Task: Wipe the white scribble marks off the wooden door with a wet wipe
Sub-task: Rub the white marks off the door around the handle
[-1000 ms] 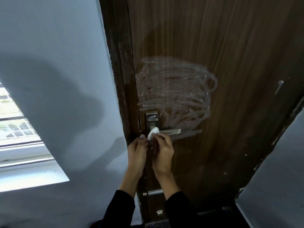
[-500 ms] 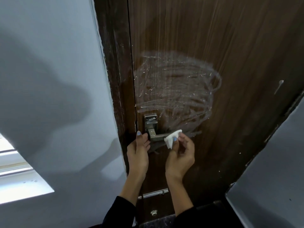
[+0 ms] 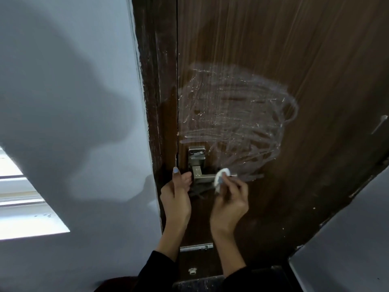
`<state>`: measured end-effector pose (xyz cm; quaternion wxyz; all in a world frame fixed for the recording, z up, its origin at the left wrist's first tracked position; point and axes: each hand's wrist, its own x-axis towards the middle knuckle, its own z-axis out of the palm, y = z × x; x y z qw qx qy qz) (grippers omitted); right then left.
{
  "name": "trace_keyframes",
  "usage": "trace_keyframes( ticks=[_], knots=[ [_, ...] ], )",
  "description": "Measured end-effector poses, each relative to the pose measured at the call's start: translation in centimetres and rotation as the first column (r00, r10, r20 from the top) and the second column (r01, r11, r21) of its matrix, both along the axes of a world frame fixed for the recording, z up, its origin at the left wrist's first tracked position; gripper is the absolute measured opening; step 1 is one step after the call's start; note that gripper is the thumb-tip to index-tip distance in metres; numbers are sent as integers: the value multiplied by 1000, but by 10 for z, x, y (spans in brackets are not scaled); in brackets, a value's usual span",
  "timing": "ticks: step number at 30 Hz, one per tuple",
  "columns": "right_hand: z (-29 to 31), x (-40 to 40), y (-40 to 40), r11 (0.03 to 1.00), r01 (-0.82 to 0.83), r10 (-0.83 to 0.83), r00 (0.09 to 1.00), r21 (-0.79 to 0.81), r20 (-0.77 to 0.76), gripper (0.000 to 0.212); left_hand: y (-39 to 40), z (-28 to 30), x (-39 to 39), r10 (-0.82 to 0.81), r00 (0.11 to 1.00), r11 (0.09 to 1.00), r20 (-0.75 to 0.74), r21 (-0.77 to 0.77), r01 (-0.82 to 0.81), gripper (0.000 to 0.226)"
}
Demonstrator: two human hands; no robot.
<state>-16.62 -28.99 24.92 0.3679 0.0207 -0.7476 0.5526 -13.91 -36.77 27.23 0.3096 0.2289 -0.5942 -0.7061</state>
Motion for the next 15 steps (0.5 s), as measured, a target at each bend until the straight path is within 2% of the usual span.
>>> trace_keyframes(
  ticks=[2, 5, 8, 11, 13, 15],
  knots=[
    [-3, 11, -18, 980, -199, 200, 978, -26, 56, 22, 2, -2, 0, 27, 1000, 1000, -9, 5, -27, 51],
    [0, 14, -14, 953, -279, 280, 960, 113, 12, 26, 3, -4, 0, 55, 998, 998, -14, 19, -54, 46],
    [4, -3, 11, 990, -132, 132, 991, 54, 6, 30, 4, -4, -4, 70, 998, 997, 1, 23, -70, 54],
    [1, -6, 14, 993, 8, -9, 1000, 117, 13, 30, 7, -3, -5, 91, 996, 996, 16, 16, -92, 57],
    [-1, 3, -5, 982, -184, 181, 982, 47, 46, 21, 8, -4, -4, 105, 994, 995, 5, -1, -105, 55],
    [-6, 12, -19, 933, -313, 309, 950, 180, 48, 11, 8, -5, -2, 105, 994, 994, -18, -37, -106, 52]
  ],
)
